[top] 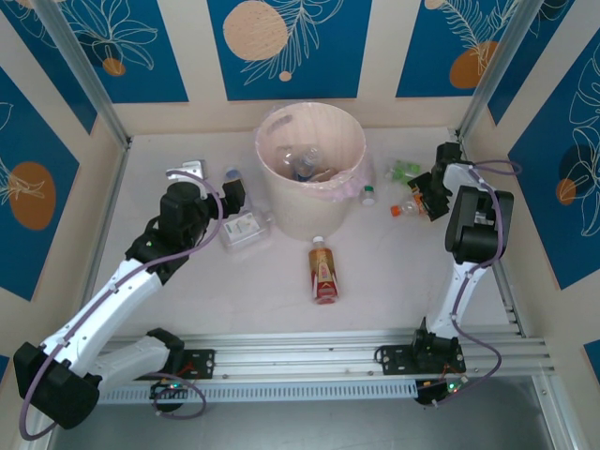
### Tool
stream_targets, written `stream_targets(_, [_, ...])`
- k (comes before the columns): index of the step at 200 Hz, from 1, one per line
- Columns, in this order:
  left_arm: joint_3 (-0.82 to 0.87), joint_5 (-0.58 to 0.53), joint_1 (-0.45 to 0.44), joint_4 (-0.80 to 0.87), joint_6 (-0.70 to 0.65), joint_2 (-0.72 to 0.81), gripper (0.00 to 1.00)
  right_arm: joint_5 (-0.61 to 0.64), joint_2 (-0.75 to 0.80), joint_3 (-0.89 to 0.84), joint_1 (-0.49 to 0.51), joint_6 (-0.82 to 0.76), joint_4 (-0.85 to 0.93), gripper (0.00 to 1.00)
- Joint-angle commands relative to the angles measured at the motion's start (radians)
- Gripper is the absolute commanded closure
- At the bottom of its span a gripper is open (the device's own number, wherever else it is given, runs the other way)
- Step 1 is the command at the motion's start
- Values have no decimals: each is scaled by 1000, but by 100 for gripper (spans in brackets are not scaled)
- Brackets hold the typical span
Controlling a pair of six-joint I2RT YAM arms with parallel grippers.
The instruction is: Put the plastic bottles in the bin
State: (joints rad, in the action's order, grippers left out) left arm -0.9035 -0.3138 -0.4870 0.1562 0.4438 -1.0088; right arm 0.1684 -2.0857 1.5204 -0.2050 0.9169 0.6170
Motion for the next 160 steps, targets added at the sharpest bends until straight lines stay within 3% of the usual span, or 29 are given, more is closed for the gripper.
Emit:
stream_targets(1, [12,24,16,-28,25,9,0,-28,-58,30,2,8,37,13])
stream_targets(69, [23,18,34,-30,33,15,0,15,224,-277,-14,-24,-221,41])
stream_targets(109, [42,21,42,-54,67,1,0,-145,442,-398,-8,-135,-395,49])
stream_targets(160, [84,-10,56,-83,102,7,0,-287,756,-472,50,-215,-555,51])
